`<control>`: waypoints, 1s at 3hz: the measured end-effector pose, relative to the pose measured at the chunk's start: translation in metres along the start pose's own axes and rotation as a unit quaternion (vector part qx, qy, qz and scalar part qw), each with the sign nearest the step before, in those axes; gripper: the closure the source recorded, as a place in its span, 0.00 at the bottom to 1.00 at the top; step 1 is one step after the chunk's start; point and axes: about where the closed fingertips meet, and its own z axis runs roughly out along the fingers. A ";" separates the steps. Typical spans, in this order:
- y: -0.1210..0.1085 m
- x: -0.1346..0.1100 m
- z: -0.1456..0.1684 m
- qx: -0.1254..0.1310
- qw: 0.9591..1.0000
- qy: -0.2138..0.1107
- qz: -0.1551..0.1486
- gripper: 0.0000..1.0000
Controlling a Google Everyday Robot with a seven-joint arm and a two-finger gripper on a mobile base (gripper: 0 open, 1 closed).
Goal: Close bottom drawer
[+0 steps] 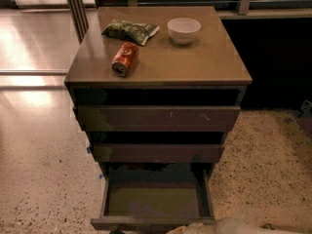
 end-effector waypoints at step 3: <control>0.013 0.050 0.061 -0.026 0.999 0.006 0.046 1.00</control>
Offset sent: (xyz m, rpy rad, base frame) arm -0.0129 0.0146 -0.0477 0.0130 0.0499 -0.0186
